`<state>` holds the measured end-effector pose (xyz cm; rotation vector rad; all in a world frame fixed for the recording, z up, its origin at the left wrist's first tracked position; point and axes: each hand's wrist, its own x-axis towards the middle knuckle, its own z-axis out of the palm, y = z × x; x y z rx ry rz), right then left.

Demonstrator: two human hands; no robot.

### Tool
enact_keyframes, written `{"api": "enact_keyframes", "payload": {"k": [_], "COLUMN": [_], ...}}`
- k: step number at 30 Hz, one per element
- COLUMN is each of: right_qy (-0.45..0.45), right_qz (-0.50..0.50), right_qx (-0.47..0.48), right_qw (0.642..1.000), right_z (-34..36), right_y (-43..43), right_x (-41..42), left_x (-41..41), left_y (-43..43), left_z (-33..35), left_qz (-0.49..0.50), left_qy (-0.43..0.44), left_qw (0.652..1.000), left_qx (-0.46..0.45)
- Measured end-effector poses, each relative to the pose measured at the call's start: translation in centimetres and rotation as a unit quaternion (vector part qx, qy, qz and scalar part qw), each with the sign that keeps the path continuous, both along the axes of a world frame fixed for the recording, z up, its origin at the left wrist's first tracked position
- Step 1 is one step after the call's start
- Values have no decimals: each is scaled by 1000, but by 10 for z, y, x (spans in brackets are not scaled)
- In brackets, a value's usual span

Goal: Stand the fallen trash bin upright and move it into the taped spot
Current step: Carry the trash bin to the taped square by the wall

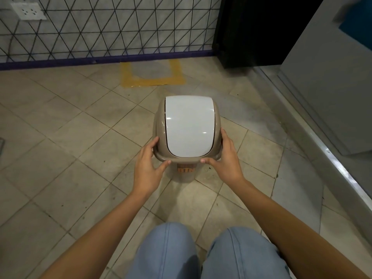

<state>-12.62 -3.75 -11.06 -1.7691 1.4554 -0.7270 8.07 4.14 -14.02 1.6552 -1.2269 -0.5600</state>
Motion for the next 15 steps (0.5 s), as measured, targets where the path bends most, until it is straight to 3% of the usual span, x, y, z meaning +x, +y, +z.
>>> {"api": "enact_keyframes", "payload": {"k": [9, 15], "right_qy": [-15, -8], "right_qz": [2, 6], "right_qx": [5, 7], "right_qw": [1000, 1000], "right_z": [1, 1], "right_y": [-20, -38], "right_x": [8, 15], "left_x": [1, 5], "left_y": [-15, -29], "left_z": [3, 5], "left_qz": [26, 36], "left_qy": [19, -14], "left_qw": [999, 999], "left_qx": [6, 7]}}
